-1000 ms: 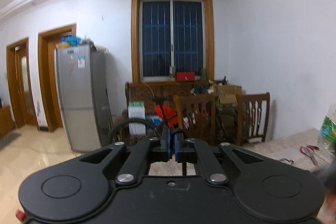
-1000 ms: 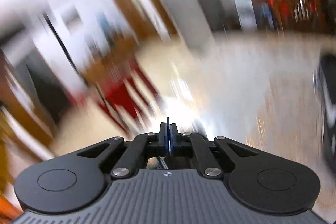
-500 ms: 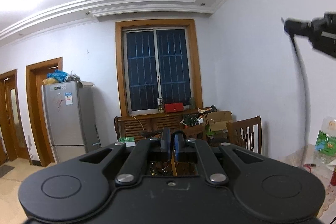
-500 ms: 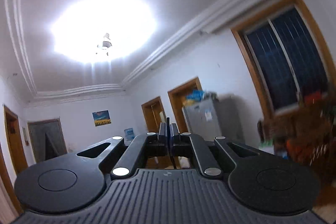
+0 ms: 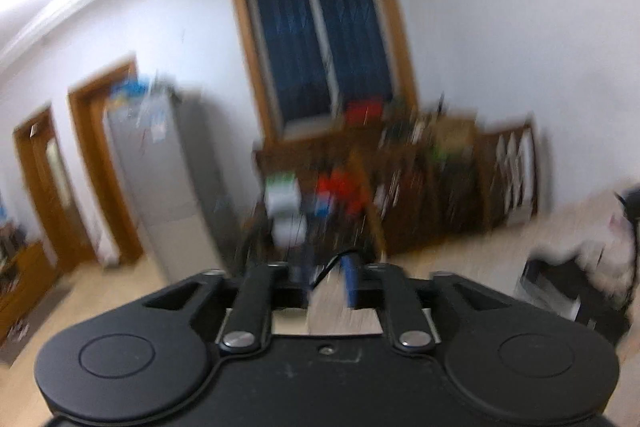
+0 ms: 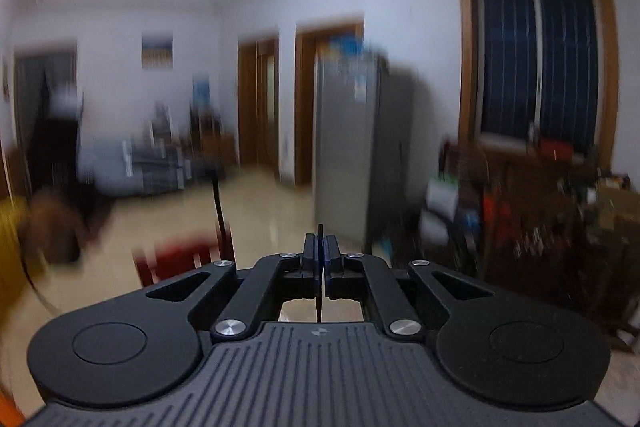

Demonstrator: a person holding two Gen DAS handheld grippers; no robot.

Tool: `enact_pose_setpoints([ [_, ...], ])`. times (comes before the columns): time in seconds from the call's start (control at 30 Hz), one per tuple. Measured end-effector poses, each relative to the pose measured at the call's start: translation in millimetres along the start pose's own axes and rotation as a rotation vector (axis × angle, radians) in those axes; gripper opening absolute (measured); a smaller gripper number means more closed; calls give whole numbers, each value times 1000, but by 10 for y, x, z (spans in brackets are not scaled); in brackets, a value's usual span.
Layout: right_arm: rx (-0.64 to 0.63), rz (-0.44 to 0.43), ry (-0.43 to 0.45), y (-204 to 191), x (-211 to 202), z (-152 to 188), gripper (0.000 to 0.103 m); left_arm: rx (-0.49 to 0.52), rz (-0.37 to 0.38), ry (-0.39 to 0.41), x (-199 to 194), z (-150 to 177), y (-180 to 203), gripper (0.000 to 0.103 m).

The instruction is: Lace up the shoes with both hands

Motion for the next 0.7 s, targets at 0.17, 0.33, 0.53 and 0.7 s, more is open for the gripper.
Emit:
enact_pose_setpoints([
  [0.17, -36, -60, -269, -254, 575, 988, 2, -112, 25, -368, 522, 1102, 30, 36],
  [0.33, -62, -111, -401, -498, 955, 1602, 2, -246, 188, -492, 373, 1803, 336, 35],
  [0.53, -120, -75, -416, -556, 1340, 1788, 2, -280, 400, -401, -184, 1813, 868, 38],
  [0.7, -161, -46, -441, -570, 1605, 1891, 2, -299, 447, -377, -214, 1744, 1120, 38],
])
Point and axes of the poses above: each gripper's, at about its wrist camera, not at the fingertips, and x roughly the way its jaws point, y to its right, z to its underside, the point moved 5 cm from there along x, roughly the way its jaws point, and after that the axes turned 10 degrees about x, right-handed, at the moved point
